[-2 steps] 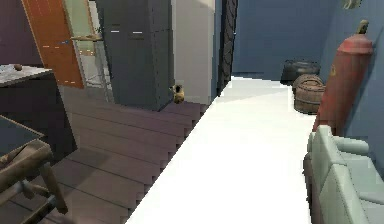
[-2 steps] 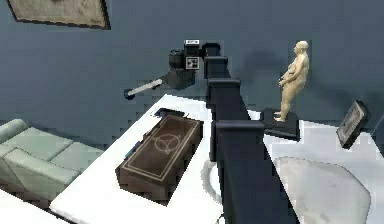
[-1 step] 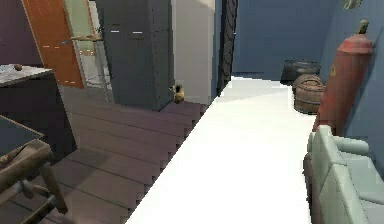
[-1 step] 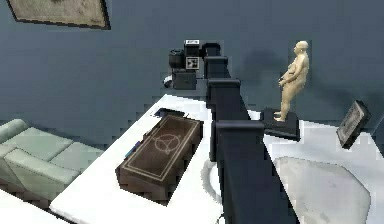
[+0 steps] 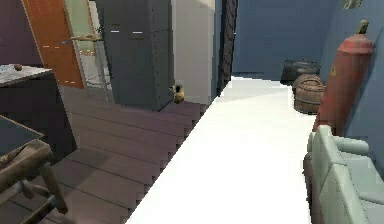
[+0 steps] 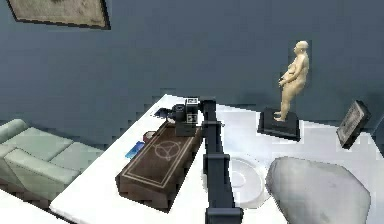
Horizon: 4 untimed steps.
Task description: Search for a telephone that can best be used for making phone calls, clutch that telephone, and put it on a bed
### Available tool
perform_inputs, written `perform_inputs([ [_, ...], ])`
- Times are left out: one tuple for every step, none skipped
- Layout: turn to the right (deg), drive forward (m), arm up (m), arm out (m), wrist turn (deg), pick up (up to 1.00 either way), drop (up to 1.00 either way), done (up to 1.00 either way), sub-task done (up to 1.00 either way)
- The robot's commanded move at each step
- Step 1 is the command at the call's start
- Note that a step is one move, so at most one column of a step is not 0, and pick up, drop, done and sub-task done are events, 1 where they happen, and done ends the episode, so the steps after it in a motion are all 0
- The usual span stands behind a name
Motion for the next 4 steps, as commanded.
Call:
perform_inputs([
  [0.0,0.0,0.0,0.0,0.0,1.0,0.0,0.0,0.0],
  [0.0,0.0,0.1,0.0,0.0,0.0,0.0,0.0,0.0],
  [0.0,0.0,0.06,0.0,0.0,0.0,0.0,0.0,0.0],
  [0.0,0.0,0.0,0.0,-45.0,0.0,0.0,0.0,0.0],
])
